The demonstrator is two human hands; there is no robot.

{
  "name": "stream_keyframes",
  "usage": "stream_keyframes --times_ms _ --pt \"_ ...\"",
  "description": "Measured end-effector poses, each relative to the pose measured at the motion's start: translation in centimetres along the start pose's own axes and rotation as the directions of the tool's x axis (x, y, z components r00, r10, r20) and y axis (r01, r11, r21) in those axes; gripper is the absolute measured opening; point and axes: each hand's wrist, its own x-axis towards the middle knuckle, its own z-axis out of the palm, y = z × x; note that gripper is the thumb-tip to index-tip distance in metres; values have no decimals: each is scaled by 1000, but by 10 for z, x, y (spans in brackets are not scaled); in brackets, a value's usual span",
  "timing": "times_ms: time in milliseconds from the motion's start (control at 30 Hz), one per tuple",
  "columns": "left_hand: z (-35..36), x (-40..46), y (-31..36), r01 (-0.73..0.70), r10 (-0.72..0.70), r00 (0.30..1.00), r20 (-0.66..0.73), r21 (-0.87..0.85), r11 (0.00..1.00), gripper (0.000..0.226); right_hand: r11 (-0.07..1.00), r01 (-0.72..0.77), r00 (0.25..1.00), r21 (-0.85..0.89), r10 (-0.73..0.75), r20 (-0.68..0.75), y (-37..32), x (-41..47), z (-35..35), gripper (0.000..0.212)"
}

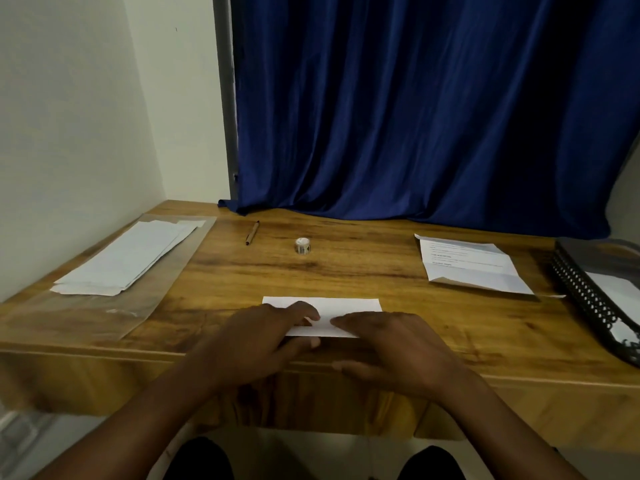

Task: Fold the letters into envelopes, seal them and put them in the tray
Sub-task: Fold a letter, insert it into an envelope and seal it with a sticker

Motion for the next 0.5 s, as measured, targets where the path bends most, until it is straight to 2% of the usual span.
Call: stream_keyframes --times_ms 67,200,333,433,500 --pt "-8 7 0 -2 3 1000 29 -8 1000 33 1000 -17 999 9 17 -38 2 6 -5 58" --pt "-19 28 -8 -9 20 994 106 -111 994 35 992 -86 991 91 95 -91 9 24 -11 50" --pt "-24 52 -24 -13 24 998 63 -181 983 28 984 -145 977 105 159 -140 22 42 -10 56" --pt "-25 65 -37 33 -26 999 41 -184 982 35 979 -184 965 90 197 -173 26 55 -8 65" --pt "-22 70 -41 52 -49 998 27 -126 991 39 977 -197 961 88 210 -180 30 63 -4 66"
